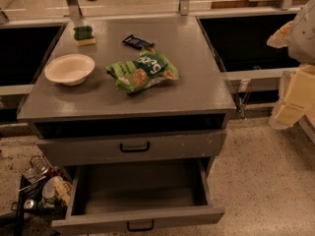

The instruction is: Close middle drawer

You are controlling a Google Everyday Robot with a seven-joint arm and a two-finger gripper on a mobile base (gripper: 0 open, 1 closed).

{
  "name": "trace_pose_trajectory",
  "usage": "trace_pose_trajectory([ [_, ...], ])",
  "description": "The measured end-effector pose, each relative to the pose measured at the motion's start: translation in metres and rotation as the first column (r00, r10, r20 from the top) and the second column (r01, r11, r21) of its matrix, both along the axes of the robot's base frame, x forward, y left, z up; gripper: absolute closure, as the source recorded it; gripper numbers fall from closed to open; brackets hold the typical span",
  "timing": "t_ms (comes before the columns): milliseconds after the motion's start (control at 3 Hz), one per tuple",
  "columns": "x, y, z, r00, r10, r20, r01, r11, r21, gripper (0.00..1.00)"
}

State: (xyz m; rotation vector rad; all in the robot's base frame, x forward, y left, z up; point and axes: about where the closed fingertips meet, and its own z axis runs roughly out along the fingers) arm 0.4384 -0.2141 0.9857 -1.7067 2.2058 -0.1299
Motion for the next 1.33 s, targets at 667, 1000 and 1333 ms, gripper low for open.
trace_pose_trajectory([
  [667, 0.0000, 0.0000, 0.0000, 1.0000, 0.000, 0.000, 0.000, 1.000, 0.000, 0.09],
  [1000, 0.0000, 0.0000, 0.0000, 1.0000, 0.000, 0.000, 0.000, 1.000, 0.000, 0.32],
  [1333, 0.0000, 0.0000, 0.0001, 1.0000, 0.000, 0.000, 0.000, 1.000, 0.000, 0.63],
])
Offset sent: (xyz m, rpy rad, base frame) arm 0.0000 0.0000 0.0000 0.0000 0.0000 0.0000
